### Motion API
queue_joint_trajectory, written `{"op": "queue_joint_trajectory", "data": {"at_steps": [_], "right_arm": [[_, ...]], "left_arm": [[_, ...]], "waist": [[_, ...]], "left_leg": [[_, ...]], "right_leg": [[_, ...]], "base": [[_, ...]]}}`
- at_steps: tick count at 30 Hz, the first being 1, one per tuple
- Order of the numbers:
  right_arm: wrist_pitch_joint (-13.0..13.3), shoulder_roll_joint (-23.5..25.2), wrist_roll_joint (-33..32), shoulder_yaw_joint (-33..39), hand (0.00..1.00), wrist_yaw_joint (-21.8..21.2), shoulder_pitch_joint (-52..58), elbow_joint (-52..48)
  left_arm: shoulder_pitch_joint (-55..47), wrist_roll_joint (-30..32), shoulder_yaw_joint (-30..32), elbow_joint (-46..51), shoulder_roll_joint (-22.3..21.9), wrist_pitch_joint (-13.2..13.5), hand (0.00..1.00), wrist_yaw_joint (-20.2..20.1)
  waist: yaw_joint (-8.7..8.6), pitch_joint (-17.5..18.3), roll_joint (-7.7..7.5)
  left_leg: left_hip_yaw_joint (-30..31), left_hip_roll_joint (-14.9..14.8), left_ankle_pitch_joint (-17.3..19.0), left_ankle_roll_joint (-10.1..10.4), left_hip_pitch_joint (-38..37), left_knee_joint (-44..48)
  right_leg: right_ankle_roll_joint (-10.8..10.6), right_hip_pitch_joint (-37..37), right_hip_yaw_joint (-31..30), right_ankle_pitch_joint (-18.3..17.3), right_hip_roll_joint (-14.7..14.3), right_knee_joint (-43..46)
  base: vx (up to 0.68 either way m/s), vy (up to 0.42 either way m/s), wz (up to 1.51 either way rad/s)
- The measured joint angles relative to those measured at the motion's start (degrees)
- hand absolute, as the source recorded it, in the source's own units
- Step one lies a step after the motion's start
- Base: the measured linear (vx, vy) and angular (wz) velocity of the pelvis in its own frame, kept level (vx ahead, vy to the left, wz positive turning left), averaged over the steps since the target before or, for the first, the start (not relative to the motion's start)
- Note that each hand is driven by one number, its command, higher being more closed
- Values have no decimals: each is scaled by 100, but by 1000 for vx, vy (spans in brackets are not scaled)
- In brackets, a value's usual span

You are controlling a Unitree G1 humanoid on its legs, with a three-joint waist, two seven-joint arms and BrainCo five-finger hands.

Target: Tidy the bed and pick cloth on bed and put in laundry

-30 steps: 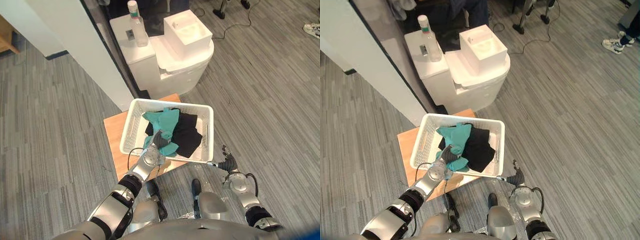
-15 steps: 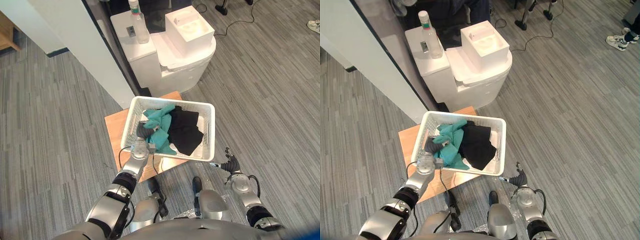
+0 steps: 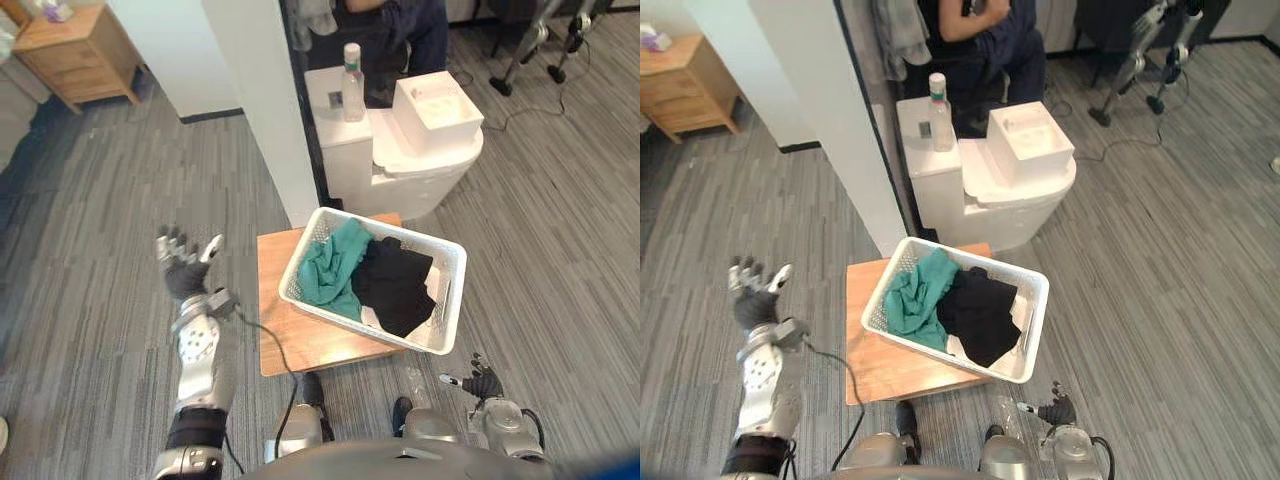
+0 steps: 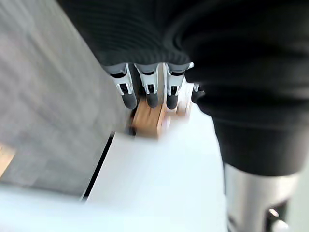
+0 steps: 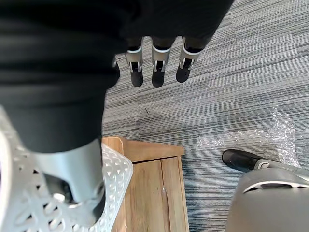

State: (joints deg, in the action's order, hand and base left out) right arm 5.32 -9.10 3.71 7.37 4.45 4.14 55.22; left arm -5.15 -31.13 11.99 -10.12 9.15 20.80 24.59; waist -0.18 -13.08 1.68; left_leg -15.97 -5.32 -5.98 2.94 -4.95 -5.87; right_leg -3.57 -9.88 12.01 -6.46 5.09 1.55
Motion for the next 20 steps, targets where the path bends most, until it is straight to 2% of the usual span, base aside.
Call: {"op": "queue_joint_trajectory", "data": {"at_steps": [1, 2, 4, 6, 7, 8, 9, 11, 12, 14, 16, 19, 20], "right_arm": [[-28, 3, -1, 47, 0, -36, 11, 1], [-72, 2, -4, 138, 0, -88, 23, 29], [-127, 2, -6, 271, 0, -160, 26, 86], [-163, 17, -13, 382, 0, -207, 18, 94], [-168, 27, -18, 417, 0, -208, 18, 94], [-196, 52, -20, 532, 0, -214, 17, 96], [-208, 78, -26, 627, 0, -213, 16, 98], [-329, 174, -188, 911, 0, -238, 21, 225], [-400, 190, -260, 985, 0, -263, 20, 283], [-670, 208, -368, 1209, 0, -365, 5, 460], [-793, 216, -361, 1299, 0, -445, 9, 541], [-938, 230, -333, 1307, 0, -558, 12, 639], [-958, 244, -331, 1302, 0, -574, 10, 665]], "left_arm": [[-91, -101, 85, -1, -1, -19, 0, 37], [-248, -293, 235, -51, -6, -152, 0, 22], [-485, -604, 385, -424, -4, -547, 0, -224], [-655, -882, 423, -1315, -27, -1297, 0, -860], [-737, -876, 417, -1515, -55, -1451, 0, -1000], [-912, -800, 390, -1916, -138, -1760, 0, -1294], [-998, -724, 361, -2113, -167, -1906, 0, -1427], [-1229, -80, 244, -2970, -208, -2314, 0, -2005], [-1245, 169, 212, -3162, -209, -2332, 0, -2125], [-1290, 1253, 196, -3808, -218, -2315, 0, -2426], [-1303, 1749, 152, -4005, -224, -2249, 0, -2467], [-1215, 1946, 37, -4258, -287, -2238, 0, -2526], [-1113, 2018, -22, -4367, -324, -2292, 0, -2523]], "waist": [[12, 30, 2], [27, 83, 5], [105, 137, 26], [136, 172, 40], [138, 176, 32], [145, 193, 3], [152, 205, -15], [196, 250, -91], [208, 264, -112], [274, 298, -124], [271, 313, -84], [251, 356, 48], [236, 355, 45]], "left_leg": [[40, 12, 0, -1, 0, -1], [93, 20, 2, -1, -2, -4], [113, 29, 7, 0, -4, -5], [142, 46, 13, -8, 0, -7], [149, 48, 15, -8, 0, -7], [164, 57, 21, -10, 2, -7], [174, 61, 25, -9, 3, -7], [229, 79, 42, -3, -8, -7], [226, 79, 51, 2, -10, -7], [211, 79, 74, 15, -20, -6], [191, 80, 87, 24, -33, -6], [96, 72, 102, 25, -67, -7], [86, 71, 110, 26, -76, -7]], "right_leg": [[-1, -25, 16, -1, -1, -21], [-7, -66, 62, -5, 1, -58], [-17, -72, 76, -30, 6, -64], [-32, -91, 132, -62, 16, -64], [-36, -94, 139, -66, 19, -64], [-56, -95, 145, -80, 25, -66], [-54, -98, 149, -82, 27, -68], [-47, -154, 175, -111, 36, -75], [-48, -157, 176, -117, 37, -75], [-45, -168, 171, -126, 39, -78], [-44, -174, 160, -128, 42, -77], [-45, -175, 135, -128, 49, -70], [-45, -177, 134, -129, 50, -66]], "base": [[15, -12, 22], [6, -6, 17], [0, -3, 10], [4, -1, 9], [9, 1, 7], [0, 0, 0], [28, 2, 7], [41, -3, 13], [42, -8, 7], [36, -9, 0], [29, -4, -3], [21, 1, -10], [11, 1, -8]]}}
